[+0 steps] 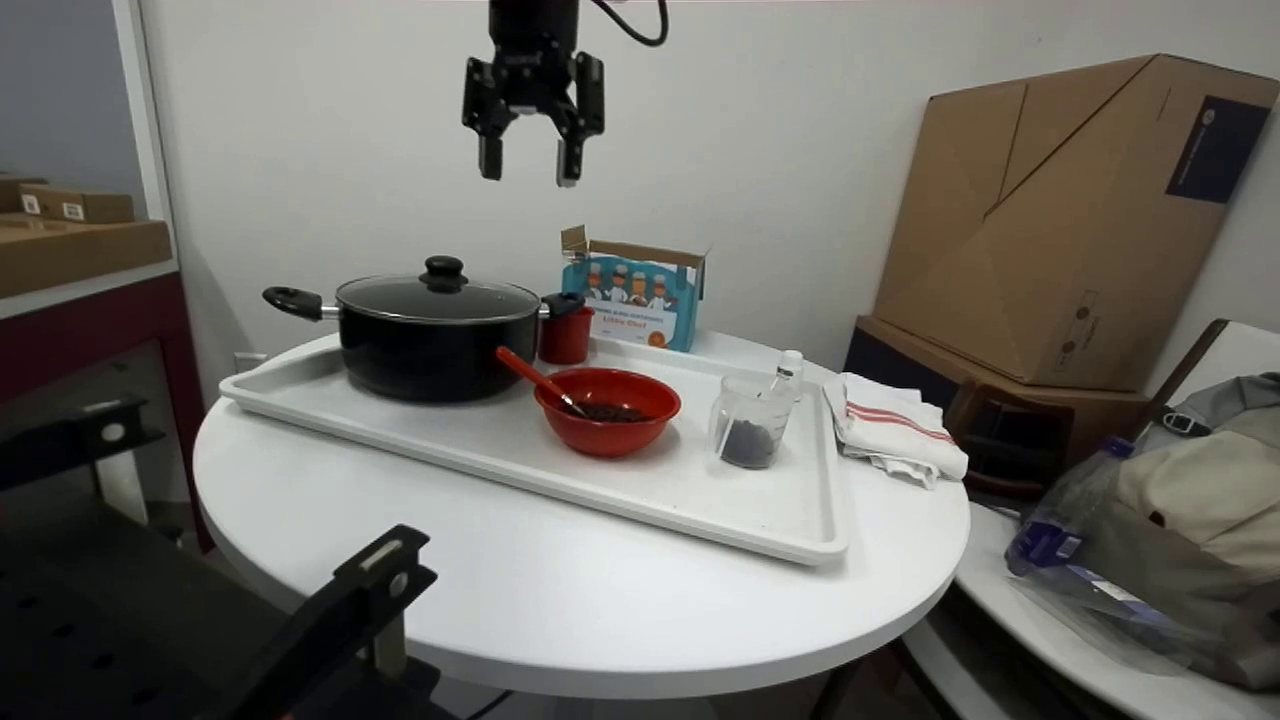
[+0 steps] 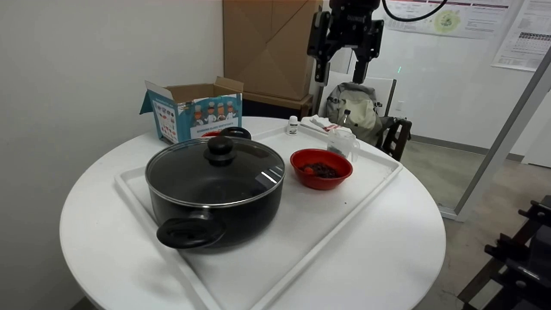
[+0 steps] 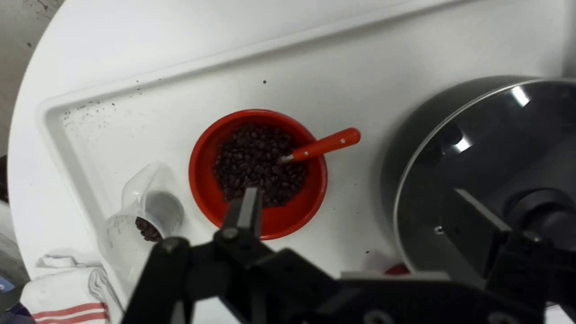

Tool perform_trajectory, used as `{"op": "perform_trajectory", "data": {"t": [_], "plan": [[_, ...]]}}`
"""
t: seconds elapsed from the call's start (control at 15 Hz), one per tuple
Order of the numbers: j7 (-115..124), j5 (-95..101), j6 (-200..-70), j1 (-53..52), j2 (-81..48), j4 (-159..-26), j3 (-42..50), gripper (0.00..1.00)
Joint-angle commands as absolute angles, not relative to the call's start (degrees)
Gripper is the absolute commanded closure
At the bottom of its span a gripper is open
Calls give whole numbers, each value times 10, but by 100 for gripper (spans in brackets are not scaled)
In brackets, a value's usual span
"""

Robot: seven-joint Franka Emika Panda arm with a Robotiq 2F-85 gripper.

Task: Pour some beans out of the jar into the red bowl

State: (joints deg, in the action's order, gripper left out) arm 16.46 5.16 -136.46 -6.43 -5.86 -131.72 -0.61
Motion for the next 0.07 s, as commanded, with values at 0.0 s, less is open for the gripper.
{"op": "perform_trajectory", "data": {"t": [0.0], "plan": [[161, 49, -1362, -59, -43, -1329, -22, 0]]}}
